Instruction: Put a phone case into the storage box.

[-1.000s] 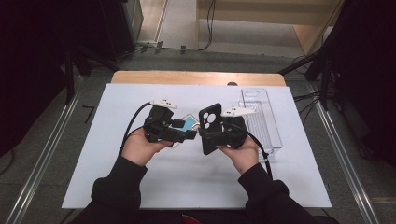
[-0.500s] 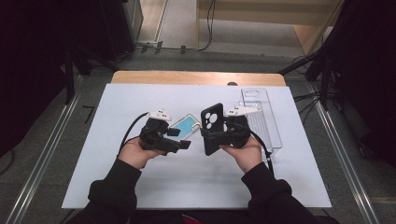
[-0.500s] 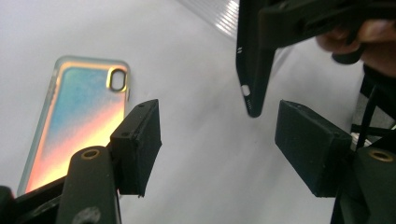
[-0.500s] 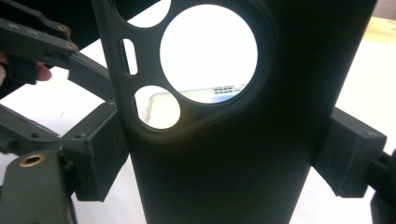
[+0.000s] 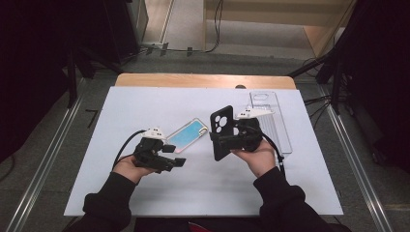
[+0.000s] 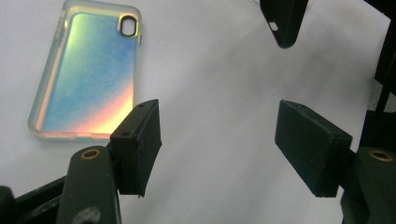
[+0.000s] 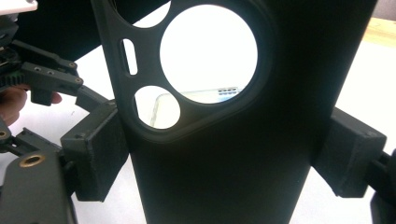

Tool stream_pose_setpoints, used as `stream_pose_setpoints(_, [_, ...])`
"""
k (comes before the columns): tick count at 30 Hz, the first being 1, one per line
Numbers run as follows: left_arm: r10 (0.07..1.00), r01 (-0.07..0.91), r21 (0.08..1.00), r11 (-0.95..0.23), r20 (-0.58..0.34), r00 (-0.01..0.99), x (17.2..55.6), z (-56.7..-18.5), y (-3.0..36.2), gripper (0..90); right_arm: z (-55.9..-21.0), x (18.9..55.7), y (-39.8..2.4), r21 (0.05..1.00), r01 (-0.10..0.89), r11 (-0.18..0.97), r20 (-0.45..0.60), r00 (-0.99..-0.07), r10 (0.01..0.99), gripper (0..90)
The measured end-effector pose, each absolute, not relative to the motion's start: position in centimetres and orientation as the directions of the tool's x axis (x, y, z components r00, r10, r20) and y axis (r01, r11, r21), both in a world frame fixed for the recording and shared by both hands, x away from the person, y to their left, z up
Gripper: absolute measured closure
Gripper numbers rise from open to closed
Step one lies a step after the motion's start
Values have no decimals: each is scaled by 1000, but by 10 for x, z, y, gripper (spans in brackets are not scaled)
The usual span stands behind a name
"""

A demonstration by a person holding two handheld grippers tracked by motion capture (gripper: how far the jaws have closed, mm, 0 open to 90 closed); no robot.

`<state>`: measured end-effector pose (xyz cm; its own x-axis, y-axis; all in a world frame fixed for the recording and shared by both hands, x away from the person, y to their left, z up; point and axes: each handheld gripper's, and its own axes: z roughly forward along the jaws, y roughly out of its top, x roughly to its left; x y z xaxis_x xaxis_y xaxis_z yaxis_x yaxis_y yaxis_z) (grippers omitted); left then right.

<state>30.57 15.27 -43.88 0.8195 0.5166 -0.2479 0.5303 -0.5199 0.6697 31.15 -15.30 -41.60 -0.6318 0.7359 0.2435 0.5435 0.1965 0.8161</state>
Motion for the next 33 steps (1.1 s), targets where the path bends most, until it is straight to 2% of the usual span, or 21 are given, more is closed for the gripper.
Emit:
stream_pose_setpoints(19, [558,583,651,-485,-283,780,288,-451,176,311,-394,319,-181,806,561,188,259,-620,741,124])
stream_pose_setpoints(33, [616,634,639,-437,-301,728,289,-455,189,311,-368,328,-214,825,549,132,257,-574,778,124])
